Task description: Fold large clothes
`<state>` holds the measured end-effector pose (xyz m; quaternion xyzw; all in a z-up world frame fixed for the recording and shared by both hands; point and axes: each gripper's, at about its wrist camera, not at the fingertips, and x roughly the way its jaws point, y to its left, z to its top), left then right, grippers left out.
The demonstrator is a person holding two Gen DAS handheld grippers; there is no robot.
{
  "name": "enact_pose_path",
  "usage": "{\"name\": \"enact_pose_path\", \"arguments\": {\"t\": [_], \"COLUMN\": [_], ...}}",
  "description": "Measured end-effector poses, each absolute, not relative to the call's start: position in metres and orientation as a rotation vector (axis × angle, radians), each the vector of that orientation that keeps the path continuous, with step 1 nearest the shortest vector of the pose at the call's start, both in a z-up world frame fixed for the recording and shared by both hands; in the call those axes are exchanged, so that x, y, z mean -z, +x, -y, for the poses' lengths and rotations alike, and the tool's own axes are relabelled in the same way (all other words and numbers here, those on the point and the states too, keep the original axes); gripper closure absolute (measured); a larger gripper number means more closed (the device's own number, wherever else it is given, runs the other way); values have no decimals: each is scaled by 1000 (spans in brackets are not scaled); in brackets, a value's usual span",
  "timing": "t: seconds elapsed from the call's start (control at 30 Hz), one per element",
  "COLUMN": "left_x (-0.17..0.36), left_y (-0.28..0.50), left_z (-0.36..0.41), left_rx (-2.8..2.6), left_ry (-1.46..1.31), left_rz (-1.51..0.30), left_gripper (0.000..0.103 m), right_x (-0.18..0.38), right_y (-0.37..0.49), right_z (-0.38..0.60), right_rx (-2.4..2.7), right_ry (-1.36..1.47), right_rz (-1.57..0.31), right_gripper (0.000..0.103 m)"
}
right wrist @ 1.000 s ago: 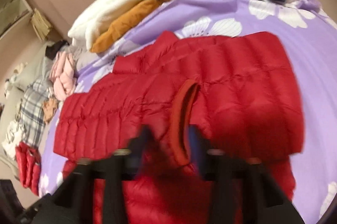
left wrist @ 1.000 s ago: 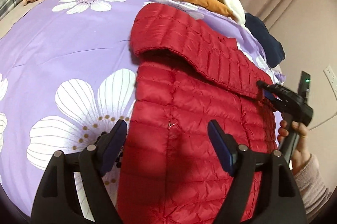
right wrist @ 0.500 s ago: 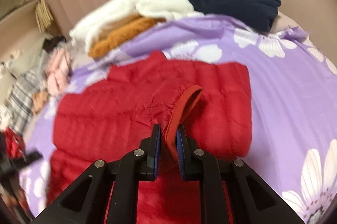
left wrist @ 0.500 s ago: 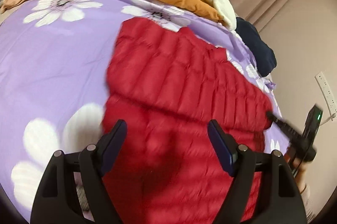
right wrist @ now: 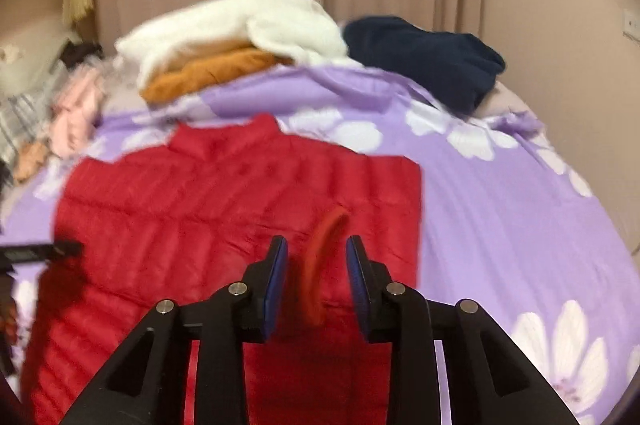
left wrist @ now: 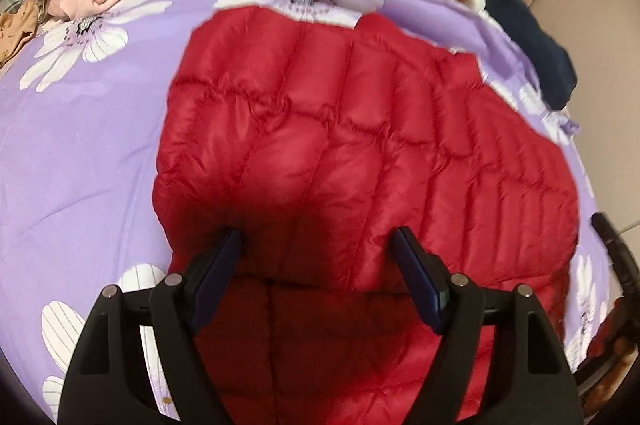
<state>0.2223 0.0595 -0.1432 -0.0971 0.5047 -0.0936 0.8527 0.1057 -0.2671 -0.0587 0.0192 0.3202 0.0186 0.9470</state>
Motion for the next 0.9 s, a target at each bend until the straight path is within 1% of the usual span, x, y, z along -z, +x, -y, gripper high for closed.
{"name": "enact_pose_path", "arguments": {"t": [0.1,0.23,0.3,0.37,0.47,0.53,0.7,0.9], "left_x": [149,150,144,138,126,122,121,132], "left_y": [226,230,225,215,188,165,102,49], "left_z": [-58,-60,-64,-70,-90,-105,-136,-155], "left_rx": [196,196,203,213,235,233,186,177], "left_ry": [-190,-209,-238,-273,-349,-386,-442,-534], "left_rz": [-1082,-1105,-1112,-1108,-1086,-1080,-1079,-1104], "left_gripper": [24,24,24,24,23,23,23,23], "right_x": [76,106,105,96,83,77,72,75], "right_y": [119,136,136,128,105,88,53,21], "right_z": [262,263,271,278,292,300,318,335], "right_rx": [-129,-126,-132,-142,-176,-180,-166,-166], "right_ry": [56,47,93,129,180,192,211,252], "right_rz": [-732,-853,-873,-863,-836,-814,-813,-850], "right_gripper": [73,73,72,68,58,49,48,48]}}
